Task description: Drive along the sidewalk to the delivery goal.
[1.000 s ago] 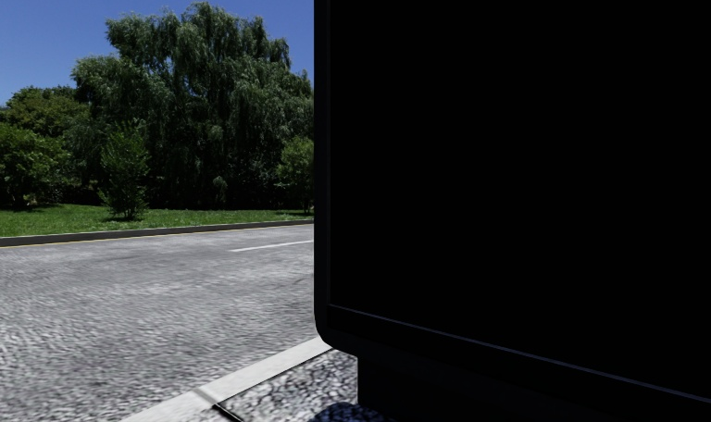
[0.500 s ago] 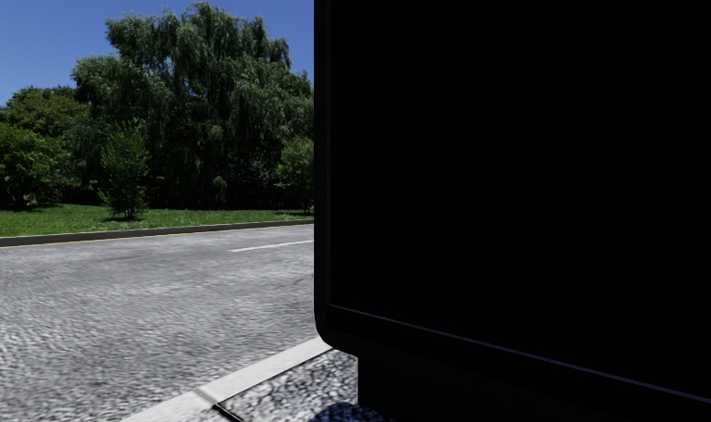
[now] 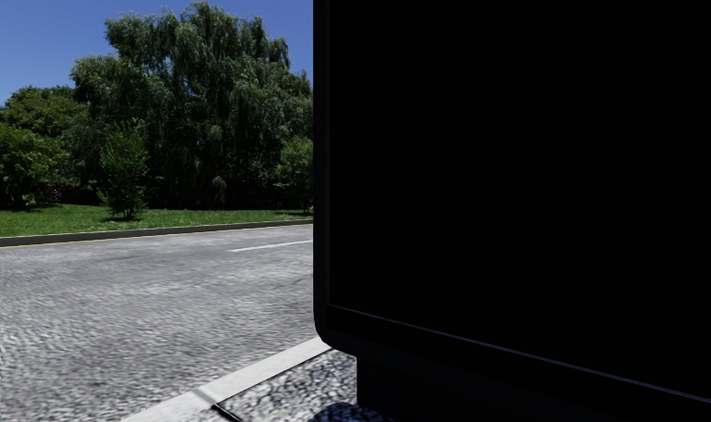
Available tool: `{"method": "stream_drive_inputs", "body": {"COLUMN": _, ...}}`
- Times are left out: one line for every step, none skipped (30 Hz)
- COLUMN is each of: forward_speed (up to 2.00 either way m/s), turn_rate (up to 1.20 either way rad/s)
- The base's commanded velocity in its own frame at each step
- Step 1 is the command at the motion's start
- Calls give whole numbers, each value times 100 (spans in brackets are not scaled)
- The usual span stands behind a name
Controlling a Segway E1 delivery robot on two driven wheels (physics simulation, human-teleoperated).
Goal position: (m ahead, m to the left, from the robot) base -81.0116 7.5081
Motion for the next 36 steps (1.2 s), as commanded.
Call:
{"method": "stream_drive_inputs", "body": {"forward_speed": 0, "turn_rate": -48}}
{"method": "stream_drive_inputs", "body": {"forward_speed": 0, "turn_rate": -48}}
{"method": "stream_drive_inputs", "body": {"forward_speed": 0, "turn_rate": -48}}
{"method": "stream_drive_inputs", "body": {"forward_speed": 0, "turn_rate": -41}}
{"method": "stream_drive_inputs", "body": {"forward_speed": 0, "turn_rate": -41}}
{"method": "stream_drive_inputs", "body": {"forward_speed": 0, "turn_rate": 0}}
{"method": "stream_drive_inputs", "body": {"forward_speed": 0, "turn_rate": 0}}
{"method": "stream_drive_inputs", "body": {"forward_speed": 0, "turn_rate": 0}}
{"method": "stream_drive_inputs", "body": {"forward_speed": 0, "turn_rate": 0}}
{"method": "stream_drive_inputs", "body": {"forward_speed": 0, "turn_rate": 0}}
{"method": "stream_drive_inputs", "body": {"forward_speed": 0, "turn_rate": 0}}
{"method": "stream_drive_inputs", "body": {"forward_speed": 0, "turn_rate": 0}}
{"method": "stream_drive_inputs", "body": {"forward_speed": 0, "turn_rate": 18}}
{"method": "stream_drive_inputs", "body": {"forward_speed": 0, "turn_rate": 41}}
{"method": "stream_drive_inputs", "body": {"forward_speed": 0, "turn_rate": 41}}
{"method": "stream_drive_inputs", "body": {"forward_speed": 0, "turn_rate": 50}}
{"method": "stream_drive_inputs", "body": {"forward_speed": 0, "turn_rate": 52}}
{"method": "stream_drive_inputs", "body": {"forward_speed": 0, "turn_rate": 52}}
{"method": "stream_drive_inputs", "body": {"forward_speed": 0, "turn_rate": 52}}
{"method": "stream_drive_inputs", "body": {"forward_speed": 0, "turn_rate": 52}}
{"method": "stream_drive_inputs", "body": {"forward_speed": 0, "turn_rate": 52}}
{"method": "stream_drive_inputs", "body": {"forward_speed": 0, "turn_rate": 52}}
{"method": "stream_drive_inputs", "body": {"forward_speed": 0, "turn_rate": 52}}
{"method": "stream_drive_inputs", "body": {"forward_speed": 0, "turn_rate": 52}}
{"method": "stream_drive_inputs", "body": {"forward_speed": 0, "turn_rate": 52}}
{"method": "stream_drive_inputs", "body": {"forward_speed": 0, "turn_rate": 52}}
{"method": "stream_drive_inputs", "body": {"forward_speed": 0, "turn_rate": 52}}
{"method": "stream_drive_inputs", "body": {"forward_speed": 0, "turn_rate": 53}}
{"method": "stream_drive_inputs", "body": {"forward_speed": 0, "turn_rate": 53}}
{"method": "stream_drive_inputs", "body": {"forward_speed": 0, "turn_rate": 53}}
{"method": "stream_drive_inputs", "body": {"forward_speed": 0, "turn_rate": 53}}
{"method": "stream_drive_inputs", "body": {"forward_speed": 0, "turn_rate": 53}}
{"method": "stream_drive_inputs", "body": {"forward_speed": 0, "turn_rate": 53}}
{"method": "stream_drive_inputs", "body": {"forward_speed": 0, "turn_rate": 53}}
{"method": "stream_drive_inputs", "body": {"forward_speed": 0, "turn_rate": 53}}
{"method": "stream_drive_inputs", "body": {"forward_speed": 0, "turn_rate": 53}}
